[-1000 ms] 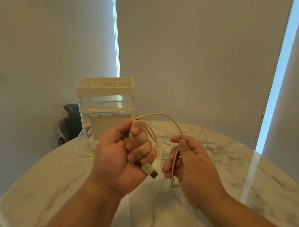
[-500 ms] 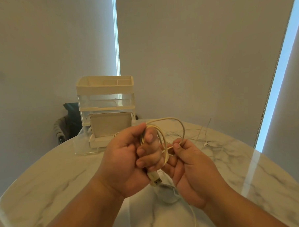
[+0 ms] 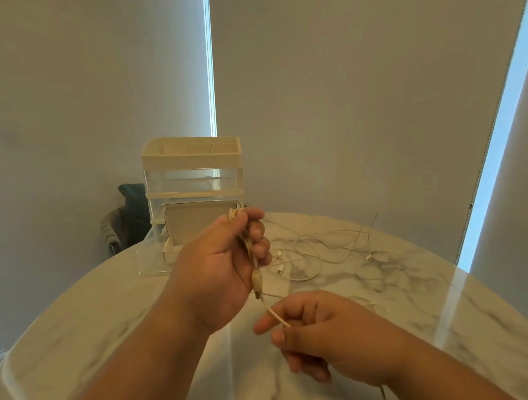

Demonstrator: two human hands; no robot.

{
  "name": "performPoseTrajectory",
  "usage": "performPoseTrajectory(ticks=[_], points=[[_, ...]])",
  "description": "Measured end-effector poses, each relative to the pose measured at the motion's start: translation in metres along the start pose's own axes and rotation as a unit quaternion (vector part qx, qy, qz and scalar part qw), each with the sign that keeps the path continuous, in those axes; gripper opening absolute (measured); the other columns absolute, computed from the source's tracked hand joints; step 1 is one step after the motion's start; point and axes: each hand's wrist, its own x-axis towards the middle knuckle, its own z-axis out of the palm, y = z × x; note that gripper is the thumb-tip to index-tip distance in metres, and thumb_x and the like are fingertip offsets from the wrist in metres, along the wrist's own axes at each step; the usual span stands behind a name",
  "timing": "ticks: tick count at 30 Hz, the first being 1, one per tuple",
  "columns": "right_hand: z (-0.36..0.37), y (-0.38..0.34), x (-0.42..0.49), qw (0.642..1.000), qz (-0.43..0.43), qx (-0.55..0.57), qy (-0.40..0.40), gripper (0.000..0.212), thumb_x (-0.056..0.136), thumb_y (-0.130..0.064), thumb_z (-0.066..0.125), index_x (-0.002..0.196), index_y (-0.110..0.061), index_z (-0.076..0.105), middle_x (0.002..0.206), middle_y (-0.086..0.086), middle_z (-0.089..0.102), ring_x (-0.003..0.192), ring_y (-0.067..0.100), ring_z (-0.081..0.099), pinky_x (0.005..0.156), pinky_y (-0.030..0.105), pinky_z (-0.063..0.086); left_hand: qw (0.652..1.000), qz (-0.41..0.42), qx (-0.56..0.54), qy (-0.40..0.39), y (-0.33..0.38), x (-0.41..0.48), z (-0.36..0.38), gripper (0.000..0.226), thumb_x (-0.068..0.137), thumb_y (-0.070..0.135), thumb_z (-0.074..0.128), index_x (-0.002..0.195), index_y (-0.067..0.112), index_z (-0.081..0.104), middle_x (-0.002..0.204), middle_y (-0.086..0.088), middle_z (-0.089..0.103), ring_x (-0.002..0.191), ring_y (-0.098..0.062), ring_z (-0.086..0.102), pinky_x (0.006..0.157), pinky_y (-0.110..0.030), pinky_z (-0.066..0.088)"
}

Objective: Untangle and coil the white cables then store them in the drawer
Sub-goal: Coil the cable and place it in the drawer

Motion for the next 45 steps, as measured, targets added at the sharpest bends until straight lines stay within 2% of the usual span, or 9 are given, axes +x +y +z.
performPoseTrajectory(ticks=[7, 11, 19, 23, 26, 31, 36, 41, 45], points=[[-0.009, 0.003, 0.000, 0.998, -0.039, -0.005, 0.055, 0.019, 0.089, -0.020, 0.063, 0.101, -0.021, 0.077, 0.077, 0.029, 0.065, 0.066, 0.013, 0.066, 0.071, 0.025, 0.050, 0.995, 0.029, 0.036, 0.086, 0.005, 0.006, -0.007, 0.026, 0.102, 0.009, 0.040, 0.112, 0.006, 0.063, 0.091, -0.009, 0.074, 0.089, -0.021, 0.072, 0.084, -0.033, 0.053], [-0.010, 0.002, -0.001, 0.983, -0.042, -0.125, 0.128, 0.018, 0.097, -0.024, 0.064, 0.096, -0.035, 0.078, 0.074, 0.004, 0.071, 0.068, 0.012, 0.063, 0.075, 0.032, 0.050, 0.992, 0.036, 0.005, 0.121, 0.005, 0.009, -0.006, 0.023, 0.101, 0.006, 0.042, 0.111, 0.006, 0.063, 0.095, -0.010, 0.075, 0.090, -0.021, 0.073, 0.087, -0.033, 0.053], [-0.003, -0.003, -0.007, 0.974, 0.037, -0.224, 0.024, 0.028, 0.096, -0.037, 0.062, 0.116, -0.057, 0.064, 0.073, -0.015, 0.057, 0.066, 0.000, 0.051, 0.074, 0.022, 0.045, 0.982, 0.076, 0.094, 0.146, -0.007, 0.011, -0.011, 0.026, 0.099, 0.005, 0.046, 0.106, 0.017, 0.068, 0.103, -0.002, 0.076, 0.107, -0.018, 0.069, 0.098, -0.034, 0.048], [-0.008, -0.006, -0.008, 0.977, -0.036, -0.176, 0.116, 0.016, 0.096, -0.025, 0.064, 0.100, -0.033, 0.077, 0.061, -0.021, 0.058, 0.055, -0.003, 0.050, 0.063, 0.016, 0.039, 0.931, 0.099, 0.330, 0.119, -0.010, 0.007, -0.018, 0.027, 0.099, 0.011, 0.052, 0.102, 0.028, 0.072, 0.100, 0.011, 0.075, 0.091, -0.014, 0.067, 0.074, -0.026, 0.051], [-0.012, -0.012, -0.013, 0.968, -0.087, -0.156, 0.174, 0.014, 0.093, -0.024, 0.068, 0.086, -0.028, 0.079, 0.062, -0.016, 0.064, 0.058, -0.004, 0.054, 0.061, 0.013, 0.040, 0.898, 0.131, 0.413, 0.072, -0.015, 0.003, -0.015, 0.026, 0.097, 0.008, 0.053, 0.100, 0.027, 0.070, 0.094, 0.012, 0.074, 0.090, -0.006, 0.069, 0.079, -0.022, 0.052], [-0.008, -0.010, -0.011, 0.956, -0.142, -0.137, 0.216, 0.014, 0.082, -0.039, 0.067, 0.084, -0.032, 0.078, 0.073, 0.004, 0.070, 0.066, 0.013, 0.058, 0.067, 0.038, 0.047, 0.800, 0.158, 0.579, 0.008, -0.029, 0.000, -0.013, 0.022, 0.097, 0.016, 0.052, 0.094, 0.034, 0.065, 0.083, 0.013, 0.064, 0.086, 0.000, 0.060, 0.071, -0.012, 0.045], [-0.012, -0.008, -0.013, 0.978, -0.085, -0.124, 0.142, 0.008, 0.089, -0.031, 0.071, 0.088, -0.030, 0.080, 0.062, -0.012, 0.062, 0.057, 0.005, 0.053, 0.060, 0.027, 0.043, 0.908, 0.083, 0.399, 0.101, -0.030, 0.002, -0.009, 0.020, 0.099, 0.013, 0.047, 0.095, 0.020, 0.065, 0.079, 0.003, 0.064, 0.077, -0.010, 0.061, 0.074, -0.023, 0.050], [-0.016, -0.012, -0.016, 0.989, -0.083, -0.079, 0.095, 0.009, 0.087, -0.025, 0.073, 0.085, -0.022, 0.081, 0.059, -0.015, 0.061, 0.055, -0.002, 0.050, 0.058, 0.015, 0.038, 0.962, 0.053, 0.238, 0.124, -0.024, 0.011, -0.015, 0.032, 0.100, 0.003, 0.045, 0.093, 0.019, 0.072, 0.093, -0.001, 0.075, 0.092, -0.013, 0.068, 0.086, -0.031, 0.048], [-0.018, -0.010, -0.017, 0.984, -0.031, -0.162, 0.065, 0.010, 0.090, -0.033, 0.072, 0.092, -0.038, 0.080, 0.081, -0.011, 0.073, 0.074, 0.004, 0.062, 0.074, 0.025, 0.049, 0.984, 0.058, 0.025, 0.168, -0.020, 0.019, -0.018, 0.027, 0.099, -0.001, 0.043, 0.098, 0.011, 0.067, 0.093, -0.005, 0.074, 0.103, -0.018, 0.068, 0.095, -0.030, 0.049]])
